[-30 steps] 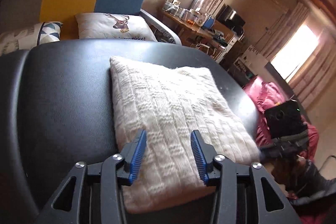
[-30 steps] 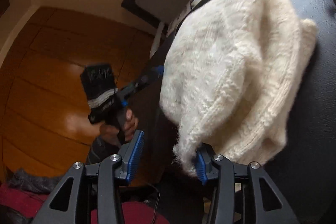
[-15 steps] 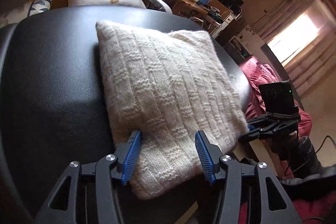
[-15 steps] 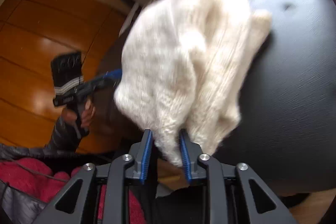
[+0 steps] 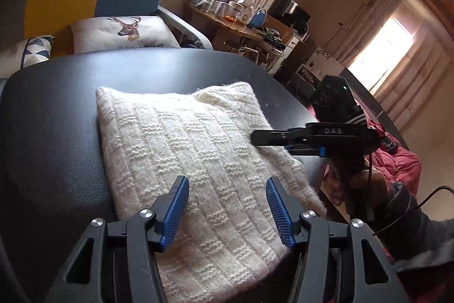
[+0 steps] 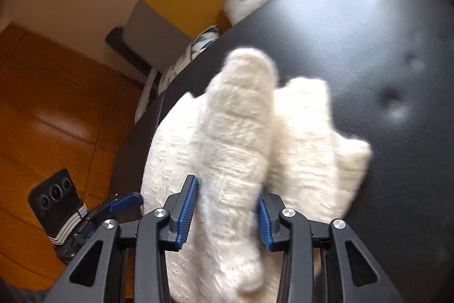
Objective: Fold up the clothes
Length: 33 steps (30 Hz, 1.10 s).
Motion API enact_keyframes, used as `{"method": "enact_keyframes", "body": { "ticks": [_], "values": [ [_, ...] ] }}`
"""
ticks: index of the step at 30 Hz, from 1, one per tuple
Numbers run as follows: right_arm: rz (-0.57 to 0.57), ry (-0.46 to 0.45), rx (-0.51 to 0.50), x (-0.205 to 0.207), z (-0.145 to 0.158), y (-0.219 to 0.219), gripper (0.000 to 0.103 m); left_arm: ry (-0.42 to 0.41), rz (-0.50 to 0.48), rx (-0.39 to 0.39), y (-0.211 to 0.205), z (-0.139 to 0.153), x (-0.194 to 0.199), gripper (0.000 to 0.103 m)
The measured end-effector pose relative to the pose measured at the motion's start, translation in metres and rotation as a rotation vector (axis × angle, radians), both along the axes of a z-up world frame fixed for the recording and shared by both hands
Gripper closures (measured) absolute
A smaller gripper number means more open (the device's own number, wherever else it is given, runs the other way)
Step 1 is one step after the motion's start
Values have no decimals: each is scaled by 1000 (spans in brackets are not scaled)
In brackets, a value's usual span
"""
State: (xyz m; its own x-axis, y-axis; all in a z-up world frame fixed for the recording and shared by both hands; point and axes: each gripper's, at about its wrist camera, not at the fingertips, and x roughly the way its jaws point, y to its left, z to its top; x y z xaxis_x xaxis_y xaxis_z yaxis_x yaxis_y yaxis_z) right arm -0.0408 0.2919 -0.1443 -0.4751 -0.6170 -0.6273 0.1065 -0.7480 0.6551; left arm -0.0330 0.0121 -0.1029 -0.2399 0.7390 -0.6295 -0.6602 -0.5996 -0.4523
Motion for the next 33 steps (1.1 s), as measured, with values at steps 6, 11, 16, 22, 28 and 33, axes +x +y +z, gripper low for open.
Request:
{"method": "enact_keyframes", "body": {
  "ticks": [6,11,16,22,28,33],
  "values": [
    [59,152,607,37,41,-46,88,-1,-51,4,14,-11,9,38],
    [-28,70,576,55,-4,-15,88,-59,-82,-2,24,-27,16,36],
    [-78,59,437,52,-5,-1,81,-102,-75,47,17,-28,19,34],
    [-136,105,420,48,29,-1,73,-161,-34,118,3,-27,12,34],
    [-6,232,515,29,64,-55,71,-156,-37,120,8,-25,15,32],
    [88,150,577,13,33,-84,71,-140,21,180,-13,-6,4,32]
  ]
}}
